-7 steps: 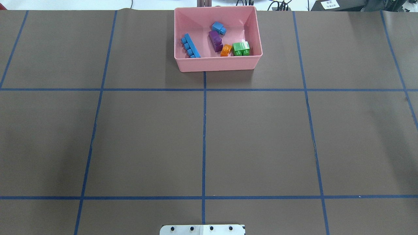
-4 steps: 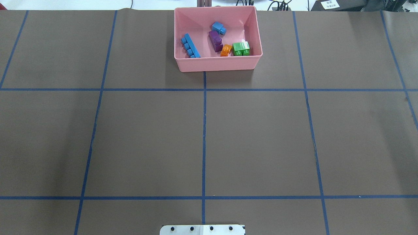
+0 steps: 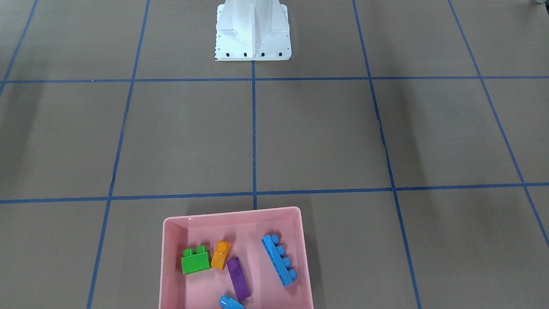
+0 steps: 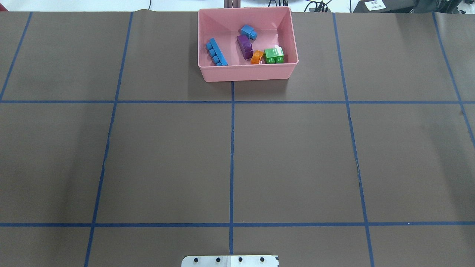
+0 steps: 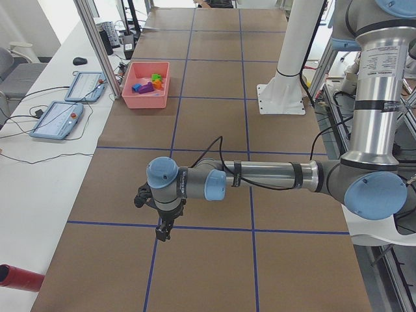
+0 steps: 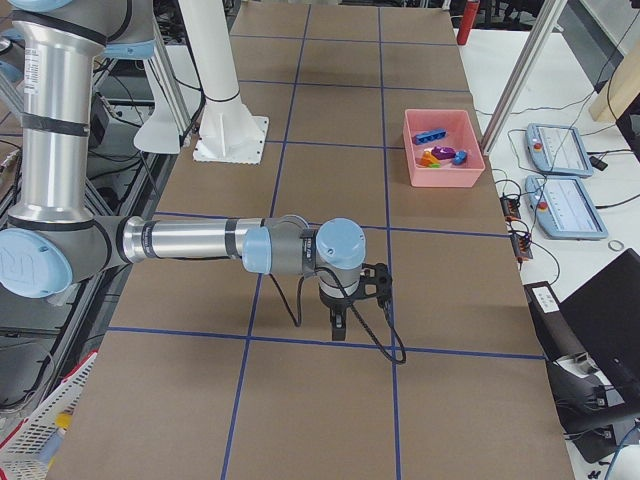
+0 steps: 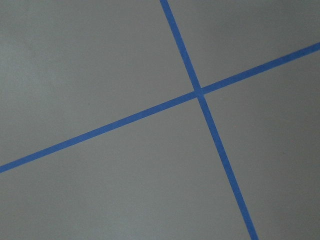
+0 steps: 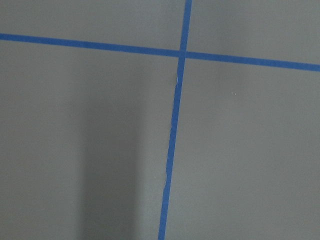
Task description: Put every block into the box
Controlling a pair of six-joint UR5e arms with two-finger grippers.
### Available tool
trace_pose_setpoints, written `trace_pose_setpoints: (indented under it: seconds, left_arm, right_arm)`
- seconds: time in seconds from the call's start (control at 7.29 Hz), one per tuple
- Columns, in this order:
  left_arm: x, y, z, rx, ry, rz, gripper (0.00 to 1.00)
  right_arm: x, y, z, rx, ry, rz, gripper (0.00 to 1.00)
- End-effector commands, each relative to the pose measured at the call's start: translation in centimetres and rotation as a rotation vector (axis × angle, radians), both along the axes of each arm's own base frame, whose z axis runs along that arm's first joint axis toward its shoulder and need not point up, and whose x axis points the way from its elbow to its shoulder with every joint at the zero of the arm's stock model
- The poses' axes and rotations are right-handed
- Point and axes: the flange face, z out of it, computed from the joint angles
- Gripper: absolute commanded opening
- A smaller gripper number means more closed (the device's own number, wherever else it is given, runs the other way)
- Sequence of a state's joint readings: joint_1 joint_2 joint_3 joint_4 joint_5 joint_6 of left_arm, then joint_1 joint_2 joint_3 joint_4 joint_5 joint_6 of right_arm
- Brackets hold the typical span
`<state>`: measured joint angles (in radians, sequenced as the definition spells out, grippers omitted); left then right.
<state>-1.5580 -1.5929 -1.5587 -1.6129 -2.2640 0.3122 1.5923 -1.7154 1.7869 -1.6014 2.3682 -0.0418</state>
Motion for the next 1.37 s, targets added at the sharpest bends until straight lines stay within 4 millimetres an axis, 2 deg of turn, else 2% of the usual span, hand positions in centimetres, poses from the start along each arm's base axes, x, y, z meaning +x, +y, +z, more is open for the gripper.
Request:
trace_pose_setpoints:
  seconds: [0.0,0.27,0.55,1.23]
  left_arm:
    - [-0.3,0.1,-2.7,-0.027,-0.001,-0.01,1.0]
    - [-0.3,0.2,-2.7,-0.034,-0.001,-0.012,1.0]
    - [-0.3,0.5,-1.4,-0.054,-0.002,-0.012,1.0]
    - [-0.3,0.3,-1.7,-0.062,-0.009,-0.028,1.0]
  right_arm:
    - [0.0,-0.2,0.1,-0.001,-0.004,0.035,1.0]
    - [0.0,-0.3,0.0,0.005,-0.001,0.035,1.0]
    - [0.0,-0.1,0.5,-0.006,-0.004,0.034,1.0]
    - [0.0,-0.3,0.7,-0.051,-0.002,0.075,1.0]
